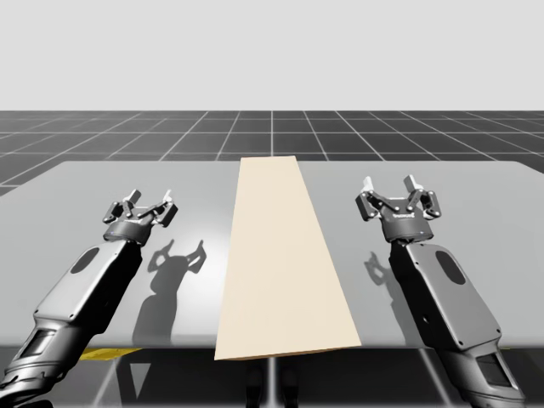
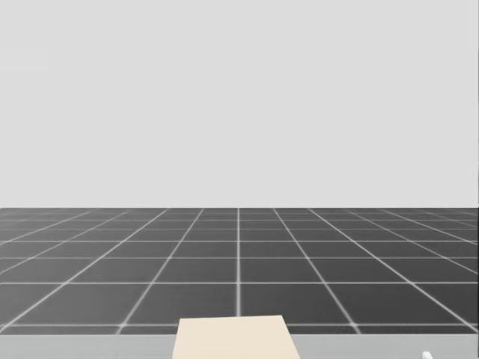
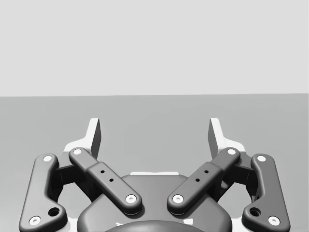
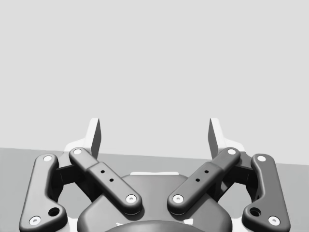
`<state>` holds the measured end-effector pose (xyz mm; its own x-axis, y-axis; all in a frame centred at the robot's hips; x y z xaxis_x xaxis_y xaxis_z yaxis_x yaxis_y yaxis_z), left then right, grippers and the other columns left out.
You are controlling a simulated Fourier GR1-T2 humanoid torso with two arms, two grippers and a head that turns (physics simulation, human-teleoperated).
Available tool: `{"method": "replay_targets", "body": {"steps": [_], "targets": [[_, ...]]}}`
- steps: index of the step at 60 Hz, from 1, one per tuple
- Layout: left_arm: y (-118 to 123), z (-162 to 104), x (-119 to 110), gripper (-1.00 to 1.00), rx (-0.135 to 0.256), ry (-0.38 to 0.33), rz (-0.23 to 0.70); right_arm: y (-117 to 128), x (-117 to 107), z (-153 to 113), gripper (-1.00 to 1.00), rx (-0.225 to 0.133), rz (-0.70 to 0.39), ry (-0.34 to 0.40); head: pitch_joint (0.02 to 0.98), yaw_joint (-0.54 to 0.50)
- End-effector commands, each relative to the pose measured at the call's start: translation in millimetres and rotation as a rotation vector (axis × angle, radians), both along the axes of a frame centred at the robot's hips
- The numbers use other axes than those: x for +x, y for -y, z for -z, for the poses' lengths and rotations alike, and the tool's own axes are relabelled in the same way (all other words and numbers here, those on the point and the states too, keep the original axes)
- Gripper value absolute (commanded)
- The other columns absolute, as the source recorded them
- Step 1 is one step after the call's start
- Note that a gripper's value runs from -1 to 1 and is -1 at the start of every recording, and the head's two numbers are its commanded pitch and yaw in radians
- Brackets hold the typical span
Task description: Retrieve the object from inside the box.
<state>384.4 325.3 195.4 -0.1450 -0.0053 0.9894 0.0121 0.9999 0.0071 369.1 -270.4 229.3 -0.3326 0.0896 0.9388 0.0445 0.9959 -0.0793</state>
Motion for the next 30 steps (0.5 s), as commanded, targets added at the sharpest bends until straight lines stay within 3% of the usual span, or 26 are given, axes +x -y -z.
{"method": "replay_targets", "body": {"steps": [1,5,10,11,12,14,17,18,20,23,25,28,30], "targets": [[0,1,1,-1.0,0.009,0.0,-0.002,0,-1,0,-1.0,0.03,0.015,0.003,0.064,0.0],[-1,3,2,-1.0,0.011,-0.016,0.0,1,0,1,-1.0,0.027,-0.013,-0.009,0.062,0.0],[-1,10,7,-1.0,0.033,-0.121,0.034,1,3,7,-1.0,0.017,-0.06,-0.077,0.064,-0.01],[2,14,6,-1.0,-0.002,-0.187,0.07,0,4,11,-1.0,0.005,-0.094,-0.109,0.066,-0.01],[3,16,7,-1.0,-0.004,-0.199,0.088,0,5,12,-1.0,-0.003,-0.103,-0.121,0.066,0.0],[5,19,8,-1.0,0.012,-0.22,0.107,-2,5,16,-1.0,-0.024,-0.134,-0.142,0.069,0.0],[10,23,8,-1.0,0.055,-0.234,0.139,-7,6,23,-1.0,-0.023,-0.191,-0.166,0.073,0.0],[14,24,6,-1.0,0.067,-0.24,0.162,-10,5,26,-1.0,-0.047,-0.215,-0.174,0.074,0.0],[17,25,4,-1.0,0.086,-0.233,0.189,-14,5,29,-1.0,-0.063,-0.245,-0.166,0.075,0.0],[23,25,0,-1.0,0.113,-0.229,0.256,-20,2,32,-1.0,-0.053,-0.312,-0.175,0.077,0.0],[27,25,-3,-1.0,0.132,-0.228,0.295,-24,-1,34,-1.0,-0.081,-0.351,-0.176,0.078,-0.01],[32,26,-7,-1.0,0.161,-0.228,0.353,-30,-4,37,-1.0,-0.082,-0.408,-0.19,0.079,-0.01],[35,27,-10,-1.0,0.179,-0.229,0.386,-33,-6,39,-1.0,-0.105,-0.43,-0.184,0.079,-0.01]]}}
